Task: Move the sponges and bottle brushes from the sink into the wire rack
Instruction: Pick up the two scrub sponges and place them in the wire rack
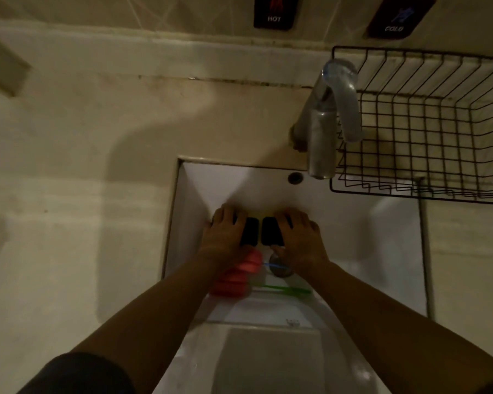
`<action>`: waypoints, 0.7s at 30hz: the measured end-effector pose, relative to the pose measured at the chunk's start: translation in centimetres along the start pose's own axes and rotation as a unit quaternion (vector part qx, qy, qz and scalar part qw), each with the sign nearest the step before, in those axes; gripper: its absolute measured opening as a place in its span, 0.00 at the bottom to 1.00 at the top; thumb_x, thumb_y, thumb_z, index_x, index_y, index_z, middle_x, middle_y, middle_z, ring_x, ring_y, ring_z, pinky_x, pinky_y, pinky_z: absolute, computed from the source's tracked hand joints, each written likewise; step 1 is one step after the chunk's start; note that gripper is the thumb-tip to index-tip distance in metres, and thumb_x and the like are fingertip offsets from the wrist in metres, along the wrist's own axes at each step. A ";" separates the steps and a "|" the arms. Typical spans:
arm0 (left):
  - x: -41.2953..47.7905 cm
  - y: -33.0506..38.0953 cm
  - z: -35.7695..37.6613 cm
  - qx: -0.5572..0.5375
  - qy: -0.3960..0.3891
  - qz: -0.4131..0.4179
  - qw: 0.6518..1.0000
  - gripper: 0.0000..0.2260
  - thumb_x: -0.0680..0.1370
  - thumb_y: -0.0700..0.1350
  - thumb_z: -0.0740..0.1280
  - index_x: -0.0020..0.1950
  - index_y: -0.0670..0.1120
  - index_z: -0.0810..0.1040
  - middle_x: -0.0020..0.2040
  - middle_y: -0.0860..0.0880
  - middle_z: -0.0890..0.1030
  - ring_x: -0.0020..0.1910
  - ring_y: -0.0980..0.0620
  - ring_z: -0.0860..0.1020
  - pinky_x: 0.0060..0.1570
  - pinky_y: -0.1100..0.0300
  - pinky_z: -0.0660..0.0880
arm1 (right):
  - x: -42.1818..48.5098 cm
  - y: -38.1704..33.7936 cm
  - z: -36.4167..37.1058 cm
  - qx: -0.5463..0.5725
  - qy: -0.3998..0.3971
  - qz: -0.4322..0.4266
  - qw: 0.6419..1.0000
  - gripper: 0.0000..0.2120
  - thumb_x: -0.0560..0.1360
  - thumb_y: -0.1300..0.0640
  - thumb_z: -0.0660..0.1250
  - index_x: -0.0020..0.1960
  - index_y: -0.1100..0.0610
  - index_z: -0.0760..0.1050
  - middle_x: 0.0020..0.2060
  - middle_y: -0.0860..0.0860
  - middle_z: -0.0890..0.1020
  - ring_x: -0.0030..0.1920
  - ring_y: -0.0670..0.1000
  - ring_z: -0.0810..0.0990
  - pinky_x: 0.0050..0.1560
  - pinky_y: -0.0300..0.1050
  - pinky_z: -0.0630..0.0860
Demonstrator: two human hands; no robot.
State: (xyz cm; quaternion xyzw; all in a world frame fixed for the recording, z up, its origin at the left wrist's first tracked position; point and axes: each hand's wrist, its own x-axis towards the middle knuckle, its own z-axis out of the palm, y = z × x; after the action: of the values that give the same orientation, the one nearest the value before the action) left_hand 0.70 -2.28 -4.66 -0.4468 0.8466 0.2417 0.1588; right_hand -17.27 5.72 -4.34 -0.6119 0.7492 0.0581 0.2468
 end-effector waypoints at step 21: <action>-0.2 1.5 -2.0 0.016 0.063 0.037 0.997 0.32 0.72 0.61 0.68 0.72 0.50 0.66 0.68 0.42 0.66 0.66 0.40 0.65 0.59 0.44 0.71 | -2.1 0.6 -2.3 0.030 0.051 -0.002 0.998 0.35 0.72 0.46 0.68 0.75 0.54 0.61 0.69 0.55 0.69 0.67 0.58 0.67 0.60 0.54 0.71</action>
State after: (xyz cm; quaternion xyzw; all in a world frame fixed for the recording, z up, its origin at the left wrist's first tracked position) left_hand -0.59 -2.53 -2.50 -0.4270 0.8746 0.2052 0.1032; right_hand -18.28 6.83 -1.59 -0.6075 0.7613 0.0040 0.2265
